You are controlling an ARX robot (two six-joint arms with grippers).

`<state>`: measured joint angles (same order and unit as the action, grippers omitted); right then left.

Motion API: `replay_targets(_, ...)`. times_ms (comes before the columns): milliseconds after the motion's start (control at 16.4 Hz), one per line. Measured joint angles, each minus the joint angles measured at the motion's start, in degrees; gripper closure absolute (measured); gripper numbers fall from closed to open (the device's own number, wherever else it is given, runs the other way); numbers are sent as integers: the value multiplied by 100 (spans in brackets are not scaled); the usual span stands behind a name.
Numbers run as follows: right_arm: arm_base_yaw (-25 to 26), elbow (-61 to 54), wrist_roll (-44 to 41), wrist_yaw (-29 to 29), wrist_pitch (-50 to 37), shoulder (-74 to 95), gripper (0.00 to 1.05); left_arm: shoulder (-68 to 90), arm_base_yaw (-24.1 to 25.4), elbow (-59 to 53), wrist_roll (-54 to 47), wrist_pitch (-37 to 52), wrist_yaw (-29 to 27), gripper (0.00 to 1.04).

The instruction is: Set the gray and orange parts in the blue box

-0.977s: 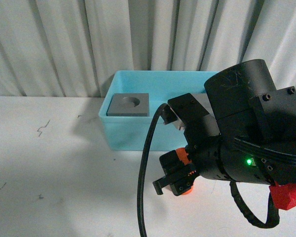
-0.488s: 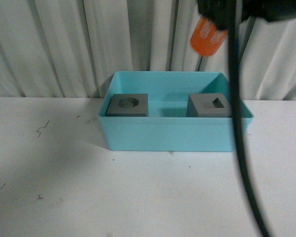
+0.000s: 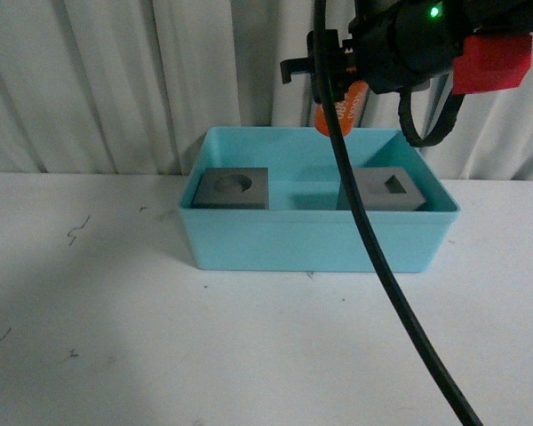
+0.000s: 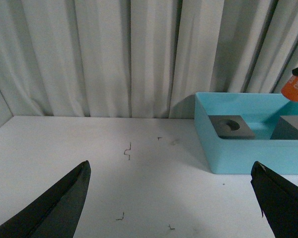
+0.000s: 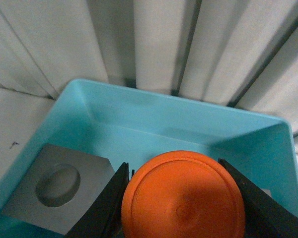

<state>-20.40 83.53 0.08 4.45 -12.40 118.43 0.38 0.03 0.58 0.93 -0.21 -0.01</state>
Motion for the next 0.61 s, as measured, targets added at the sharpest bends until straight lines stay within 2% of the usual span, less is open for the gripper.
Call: replay_targets(610, -247, 363, 407, 498, 166, 1069, 57, 0, 0, 0, 0, 0, 0, 7)
